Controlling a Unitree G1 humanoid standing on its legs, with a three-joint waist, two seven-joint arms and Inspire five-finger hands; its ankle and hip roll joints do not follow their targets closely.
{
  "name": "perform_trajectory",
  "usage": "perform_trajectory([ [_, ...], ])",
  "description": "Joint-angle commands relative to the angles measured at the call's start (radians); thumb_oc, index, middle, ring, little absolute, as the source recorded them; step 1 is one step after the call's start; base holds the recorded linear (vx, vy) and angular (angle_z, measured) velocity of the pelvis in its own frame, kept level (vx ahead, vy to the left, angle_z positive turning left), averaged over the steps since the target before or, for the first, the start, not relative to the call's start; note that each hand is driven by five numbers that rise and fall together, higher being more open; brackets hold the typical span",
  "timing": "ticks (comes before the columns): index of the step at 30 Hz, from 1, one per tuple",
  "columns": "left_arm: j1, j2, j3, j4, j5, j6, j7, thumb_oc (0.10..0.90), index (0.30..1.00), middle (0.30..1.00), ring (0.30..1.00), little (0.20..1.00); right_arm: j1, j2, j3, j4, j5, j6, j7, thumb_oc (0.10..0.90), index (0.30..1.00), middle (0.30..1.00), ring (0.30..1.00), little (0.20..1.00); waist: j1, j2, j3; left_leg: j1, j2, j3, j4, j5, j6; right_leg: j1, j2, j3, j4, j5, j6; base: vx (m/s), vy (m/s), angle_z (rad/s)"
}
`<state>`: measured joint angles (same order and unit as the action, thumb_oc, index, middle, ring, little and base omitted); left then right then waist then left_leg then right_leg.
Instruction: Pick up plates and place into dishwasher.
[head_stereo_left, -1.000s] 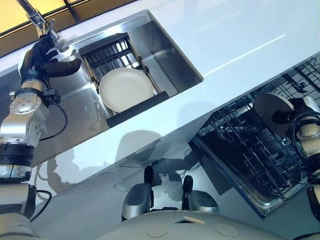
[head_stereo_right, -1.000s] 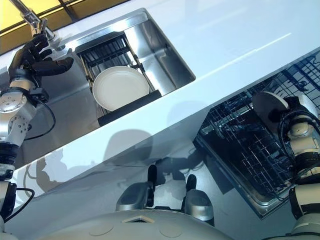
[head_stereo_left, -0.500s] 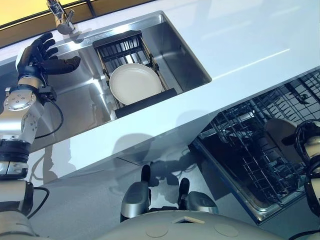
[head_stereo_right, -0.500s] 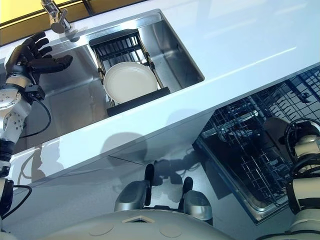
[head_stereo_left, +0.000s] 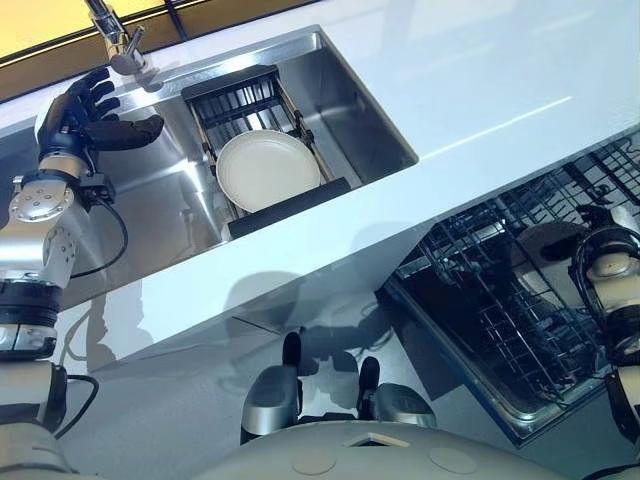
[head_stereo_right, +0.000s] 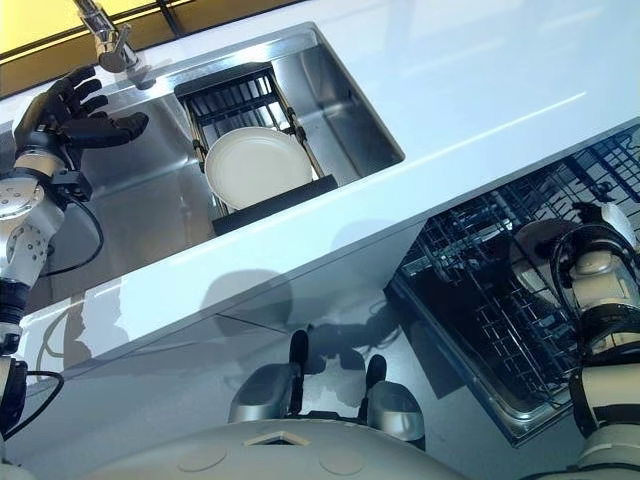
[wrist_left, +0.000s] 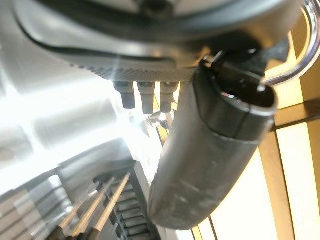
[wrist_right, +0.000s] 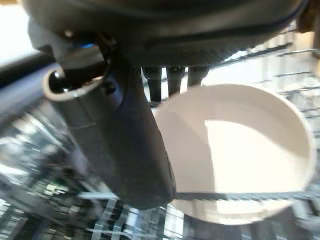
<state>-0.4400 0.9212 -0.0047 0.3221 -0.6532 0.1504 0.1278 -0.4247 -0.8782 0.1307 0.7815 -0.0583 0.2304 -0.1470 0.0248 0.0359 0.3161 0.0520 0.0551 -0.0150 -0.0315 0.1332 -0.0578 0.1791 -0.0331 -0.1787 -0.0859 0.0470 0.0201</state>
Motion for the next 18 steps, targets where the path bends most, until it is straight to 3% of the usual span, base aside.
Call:
perform_trajectory([
  [1,-0.004,0.030,0.074,-0.061,0.078,-0.084,0.004,0.800,0.900,0.900,0.900,0.900,0.020,-0.076,-0.014,-0.124,-0.020,-0.087,-0.127,0.800,0.900,0.900,0.900,0.900,-0.036,0.003,-0.189,-0.039,-0.003,0.079,0.040,-0.094,-0.036,-0.041,0.043,0.012,0.099,-0.136,0.015,-0.10,0.122,-0.19],
  [6,0.013,0.042,0.092,-0.069,0.142,-0.078,-0.022,0.800,0.900,0.900,0.900,0.900,0.071,-0.091,-0.077,-0.358,-0.121,-0.179,-0.184,0.800,0.900,0.900,0.900,0.900,-0.072,0.005,-0.210,-0.017,-0.018,0.114,0.027,-0.108,-0.020,-0.057,0.033,0.033,0.095,-0.123,0.032,-0.10,0.120,-0.20],
  [9,0.014,0.053,0.099,-0.065,0.175,-0.072,-0.026,0.800,0.900,0.900,0.900,0.900,0.110,-0.094,-0.113,-0.466,-0.108,-0.198,-0.166,0.800,0.900,0.900,0.900,0.900,-0.091,0.007,-0.219,-0.006,-0.026,0.130,0.023,-0.117,-0.013,-0.068,0.028,0.048,0.098,-0.117,0.041,-0.09,0.119,-0.24],
  [11,-0.004,0.074,0.101,-0.028,0.235,-0.064,-0.059,0.800,0.900,0.900,0.900,0.900,0.155,-0.086,-0.156,-0.571,-0.073,-0.240,-0.140,0.800,0.900,0.900,0.900,0.900,-0.123,0.009,-0.232,0.009,-0.035,0.155,0.017,-0.127,-0.004,-0.082,0.022,0.064,0.100,-0.108,0.054,-0.12,0.186,-0.33],
  [14,-0.030,0.097,0.077,0.015,0.312,-0.064,-0.102,0.800,0.900,0.900,0.900,0.900,0.171,-0.078,-0.179,-0.638,0.018,-0.259,-0.123,0.800,0.900,0.900,0.900,0.900,-0.147,0.015,-0.240,0.022,-0.043,0.175,0.009,-0.132,0.001,-0.092,0.018,0.076,0.103,-0.100,0.064,-0.06,0.138,-0.28],
  [18,-0.073,0.148,0.029,0.069,0.472,-0.013,-0.204,0.800,0.900,0.900,0.900,0.900,0.210,-0.050,-0.236,-0.737,0.121,-0.268,-0.100,0.800,0.900,0.900,0.900,0.900,-0.180,0.028,-0.249,0.044,-0.056,0.204,-0.013,-0.141,0.013,-0.113,0.015,0.094,0.112,-0.092,0.081,-0.05,0.153,-0.23],
])
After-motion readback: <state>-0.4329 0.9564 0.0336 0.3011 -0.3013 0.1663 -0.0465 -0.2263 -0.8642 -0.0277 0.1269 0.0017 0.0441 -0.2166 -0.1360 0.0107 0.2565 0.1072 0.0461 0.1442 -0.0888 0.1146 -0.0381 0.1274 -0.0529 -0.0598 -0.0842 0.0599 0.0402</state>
